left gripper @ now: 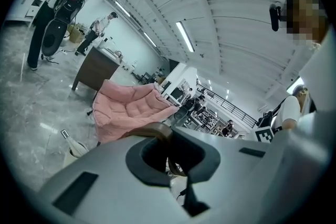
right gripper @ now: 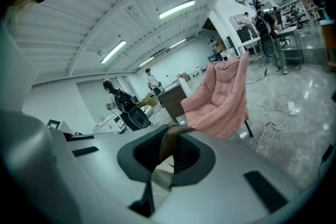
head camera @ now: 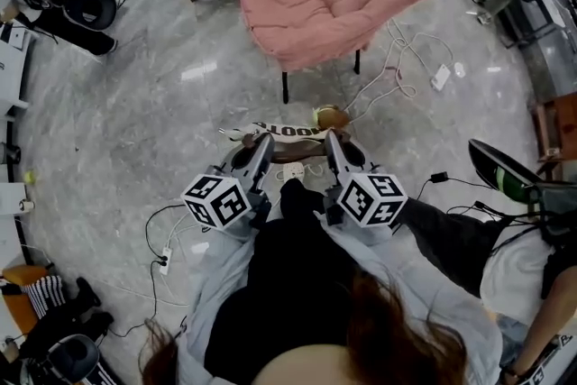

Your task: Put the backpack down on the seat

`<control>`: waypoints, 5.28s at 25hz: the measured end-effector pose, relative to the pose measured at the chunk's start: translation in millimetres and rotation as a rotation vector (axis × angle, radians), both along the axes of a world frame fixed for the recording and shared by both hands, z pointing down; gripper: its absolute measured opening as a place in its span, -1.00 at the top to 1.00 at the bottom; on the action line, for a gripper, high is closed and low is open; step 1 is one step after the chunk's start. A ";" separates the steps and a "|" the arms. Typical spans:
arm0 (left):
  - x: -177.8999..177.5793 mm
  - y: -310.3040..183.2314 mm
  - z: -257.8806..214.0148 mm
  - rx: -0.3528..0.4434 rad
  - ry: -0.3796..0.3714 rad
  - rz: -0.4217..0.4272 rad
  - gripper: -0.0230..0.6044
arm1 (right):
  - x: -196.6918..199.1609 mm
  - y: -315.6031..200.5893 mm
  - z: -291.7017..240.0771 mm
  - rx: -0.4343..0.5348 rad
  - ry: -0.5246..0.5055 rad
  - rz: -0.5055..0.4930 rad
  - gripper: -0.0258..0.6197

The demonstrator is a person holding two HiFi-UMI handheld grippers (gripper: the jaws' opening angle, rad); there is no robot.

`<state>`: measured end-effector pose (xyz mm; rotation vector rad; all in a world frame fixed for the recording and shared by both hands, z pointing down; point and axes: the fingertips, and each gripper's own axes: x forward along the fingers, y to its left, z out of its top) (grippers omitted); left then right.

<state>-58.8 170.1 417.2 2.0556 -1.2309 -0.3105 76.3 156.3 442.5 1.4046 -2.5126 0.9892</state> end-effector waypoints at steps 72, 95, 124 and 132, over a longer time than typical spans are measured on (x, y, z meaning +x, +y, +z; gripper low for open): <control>-273.8 -444.2 -39.1 0.095 -0.032 -0.114 0.88 | -276.6 -456.2 -27.8 0.003 -0.113 -0.133 0.84; -74.7 -653.9 -35.7 0.056 -0.013 0.000 0.88 | -80.6 -667.9 -35.6 -0.016 -0.115 -0.093 0.84; -13.0 -501.6 112.3 -0.275 0.062 0.174 0.88 | -17.3 -499.1 90.4 -0.248 -0.101 0.051 0.84; 3.5 -414.9 147.8 -0.266 -0.001 0.357 0.88 | -7.8 -405.9 122.3 -0.265 0.025 0.079 0.84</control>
